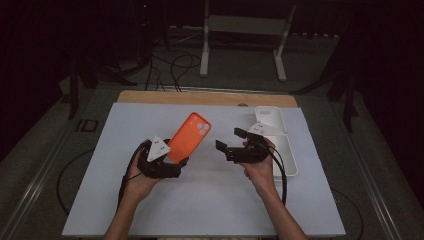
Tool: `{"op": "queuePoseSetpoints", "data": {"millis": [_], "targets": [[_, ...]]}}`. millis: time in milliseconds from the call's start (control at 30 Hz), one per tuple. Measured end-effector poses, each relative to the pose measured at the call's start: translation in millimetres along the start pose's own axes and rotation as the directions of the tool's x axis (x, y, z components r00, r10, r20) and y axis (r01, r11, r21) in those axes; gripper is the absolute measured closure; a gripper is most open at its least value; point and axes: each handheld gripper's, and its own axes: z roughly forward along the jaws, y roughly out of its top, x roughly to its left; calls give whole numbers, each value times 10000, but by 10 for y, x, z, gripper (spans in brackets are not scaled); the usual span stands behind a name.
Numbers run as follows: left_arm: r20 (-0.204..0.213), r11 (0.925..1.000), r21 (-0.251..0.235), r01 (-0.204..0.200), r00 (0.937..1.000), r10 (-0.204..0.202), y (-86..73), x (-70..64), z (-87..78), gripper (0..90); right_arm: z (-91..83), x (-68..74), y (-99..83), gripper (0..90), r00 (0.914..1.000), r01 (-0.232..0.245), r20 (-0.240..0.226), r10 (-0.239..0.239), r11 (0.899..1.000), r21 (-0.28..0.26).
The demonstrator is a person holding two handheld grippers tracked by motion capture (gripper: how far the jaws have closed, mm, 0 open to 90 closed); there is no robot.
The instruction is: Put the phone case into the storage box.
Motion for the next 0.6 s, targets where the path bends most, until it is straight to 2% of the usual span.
{"op": "queuePoseSetpoints", "data": {"millis": [600], "targets": [[196, 9996, -126, -268, 9994, 271, 44, -121, 15, 165, 207, 114, 29, 90, 9961, -433, -760, 452, 9987, 270]]}}
